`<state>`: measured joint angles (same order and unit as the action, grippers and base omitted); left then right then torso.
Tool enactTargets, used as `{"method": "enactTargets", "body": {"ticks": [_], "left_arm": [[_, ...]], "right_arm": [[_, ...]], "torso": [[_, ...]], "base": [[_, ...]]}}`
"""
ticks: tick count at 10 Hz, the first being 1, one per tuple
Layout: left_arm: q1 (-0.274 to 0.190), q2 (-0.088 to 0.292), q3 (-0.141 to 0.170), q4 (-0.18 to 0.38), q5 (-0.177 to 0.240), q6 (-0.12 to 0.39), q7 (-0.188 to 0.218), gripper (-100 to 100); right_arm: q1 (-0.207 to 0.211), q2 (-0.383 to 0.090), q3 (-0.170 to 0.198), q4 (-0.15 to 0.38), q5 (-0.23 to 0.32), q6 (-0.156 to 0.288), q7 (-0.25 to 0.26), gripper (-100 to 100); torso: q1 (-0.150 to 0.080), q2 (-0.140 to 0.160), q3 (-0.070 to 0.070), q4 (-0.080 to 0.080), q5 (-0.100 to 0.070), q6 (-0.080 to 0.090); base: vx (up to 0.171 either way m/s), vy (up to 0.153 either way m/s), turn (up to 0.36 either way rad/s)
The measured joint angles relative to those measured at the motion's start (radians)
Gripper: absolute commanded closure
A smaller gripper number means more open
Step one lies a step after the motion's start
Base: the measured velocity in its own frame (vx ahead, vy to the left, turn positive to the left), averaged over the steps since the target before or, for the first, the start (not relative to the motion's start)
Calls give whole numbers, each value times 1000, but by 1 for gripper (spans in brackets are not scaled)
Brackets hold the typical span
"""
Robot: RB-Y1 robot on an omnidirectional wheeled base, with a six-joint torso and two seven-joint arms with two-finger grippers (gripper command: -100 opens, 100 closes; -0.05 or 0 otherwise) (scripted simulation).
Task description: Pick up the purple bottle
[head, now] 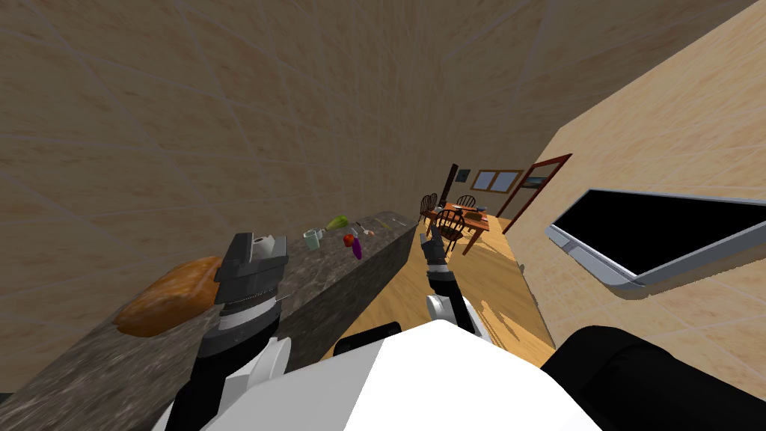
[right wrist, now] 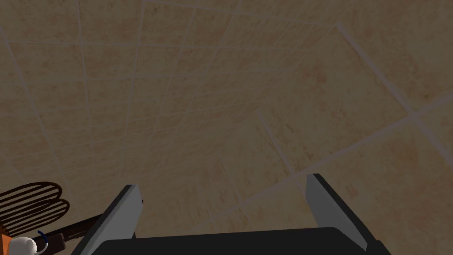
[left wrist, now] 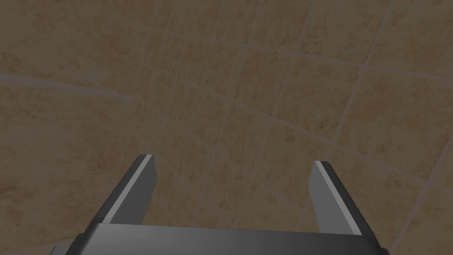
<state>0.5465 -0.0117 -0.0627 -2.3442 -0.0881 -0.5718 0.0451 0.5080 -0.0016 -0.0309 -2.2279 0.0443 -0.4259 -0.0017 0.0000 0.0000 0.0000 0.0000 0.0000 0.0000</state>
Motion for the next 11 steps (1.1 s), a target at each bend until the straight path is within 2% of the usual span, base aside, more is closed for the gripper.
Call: {"method": "enactTargets", "body": {"ticks": [3, 4, 6, 8, 9, 11], "left_arm": [[-18, 61, 0, 14, 11, 43, -11, -100], [-25, 86, 2, 10, 18, 77, -14, -100], [-53, 125, 0, 45, 32, 130, -31, -100], [-63, 140, -12, 55, 36, 172, -48, -100], [-75, 161, -8, 66, 48, 198, -56, -100], [-92, 179, -11, 78, 59, 250, -69, -100]], "right_arm": [[0, 0, 0, 0, 0, 0, 0, 0], [0, 0, 0, 0, 0, 0, 0, 0], [0, 0, 0, 0, 0, 0, 0, 0], [0, 0, 0, 0, 0, 0, 0, 0], [0, 0, 0, 0, 0, 0, 0, 0], [0, 0, 0, 0, 0, 0, 0, 0]], "torso": [[-4, 0, 0, 0, -1, 0], [-6, 0, 0, 0, -1, 0], [-8, 0, 0, 0, -2, 0], [-5, 1, 0, 0, -1, 0], [-7, 1, 1, 0, -1, 0], [-7, 1, 0, 0, -2, 0]], "base": [[-5, -69, 13], [-3, -119, 16], [-13, -102, 21], [-18, -90, 21], [-9, -99, 15], [-14, -92, 15]]}}
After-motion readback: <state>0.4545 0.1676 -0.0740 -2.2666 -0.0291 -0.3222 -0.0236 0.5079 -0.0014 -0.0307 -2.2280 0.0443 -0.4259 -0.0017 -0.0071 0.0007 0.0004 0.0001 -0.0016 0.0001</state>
